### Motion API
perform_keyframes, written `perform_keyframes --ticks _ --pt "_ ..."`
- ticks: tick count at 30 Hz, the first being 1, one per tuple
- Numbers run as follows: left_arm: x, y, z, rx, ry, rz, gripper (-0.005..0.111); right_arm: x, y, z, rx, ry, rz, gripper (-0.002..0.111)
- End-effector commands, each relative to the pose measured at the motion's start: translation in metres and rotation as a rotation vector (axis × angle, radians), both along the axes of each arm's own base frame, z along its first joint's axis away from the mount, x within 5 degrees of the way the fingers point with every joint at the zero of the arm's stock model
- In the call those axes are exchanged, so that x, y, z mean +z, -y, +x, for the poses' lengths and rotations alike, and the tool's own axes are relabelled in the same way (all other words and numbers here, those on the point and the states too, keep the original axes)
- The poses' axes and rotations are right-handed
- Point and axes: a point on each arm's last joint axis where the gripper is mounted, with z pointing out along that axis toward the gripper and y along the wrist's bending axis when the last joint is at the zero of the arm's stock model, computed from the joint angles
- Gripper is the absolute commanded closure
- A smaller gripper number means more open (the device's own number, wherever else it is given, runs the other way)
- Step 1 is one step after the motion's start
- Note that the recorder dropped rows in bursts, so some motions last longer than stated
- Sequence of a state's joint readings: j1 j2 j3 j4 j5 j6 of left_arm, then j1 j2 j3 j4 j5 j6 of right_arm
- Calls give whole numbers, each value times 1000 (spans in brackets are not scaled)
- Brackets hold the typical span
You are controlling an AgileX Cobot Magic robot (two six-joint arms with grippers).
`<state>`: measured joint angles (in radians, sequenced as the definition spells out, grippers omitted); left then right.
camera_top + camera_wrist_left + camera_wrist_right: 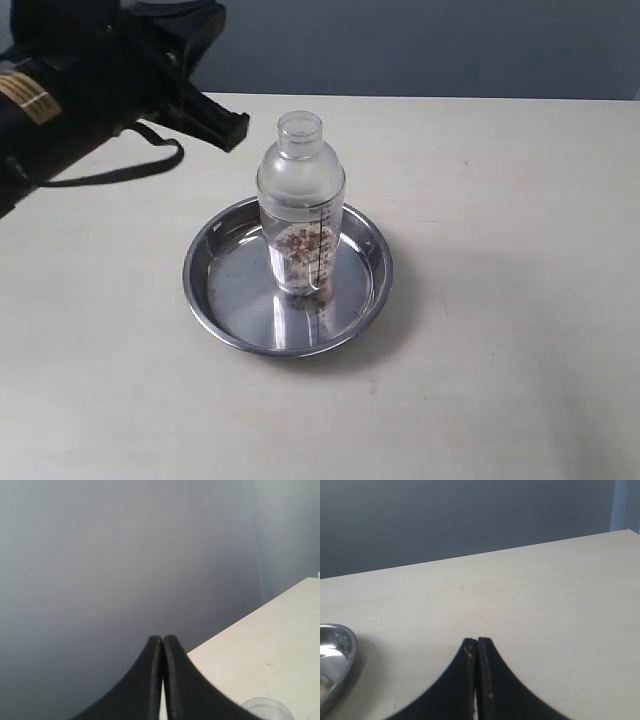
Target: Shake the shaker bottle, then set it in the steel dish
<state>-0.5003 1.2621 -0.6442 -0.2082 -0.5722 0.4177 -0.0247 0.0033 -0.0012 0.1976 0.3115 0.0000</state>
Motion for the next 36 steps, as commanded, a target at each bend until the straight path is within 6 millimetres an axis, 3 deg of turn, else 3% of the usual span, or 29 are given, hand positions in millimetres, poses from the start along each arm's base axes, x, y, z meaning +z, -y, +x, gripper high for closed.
perform_keyframes --ticks 1,5,10,21,29,36 --pt "15 -20 -12 130 -39 -58 106 0 1 0 -7 9 -5 109" --pt "20 -27 -17 171 -56 -95 106 0 1 0 -7 9 -5 109" --pt "16 -24 -17 143 -73 12 106 0 1 0 -7 9 -5 109" --pt "15 -30 -23 171 -80 -21 106 0 1 0 -7 9 -6 109" --pt "38 -72 -72 194 57 -44 106 0 1 0 -7 9 -6 109" --pt "19 -106 -123 269 -95 -112 106 0 1 0 -7 9 -6 109"
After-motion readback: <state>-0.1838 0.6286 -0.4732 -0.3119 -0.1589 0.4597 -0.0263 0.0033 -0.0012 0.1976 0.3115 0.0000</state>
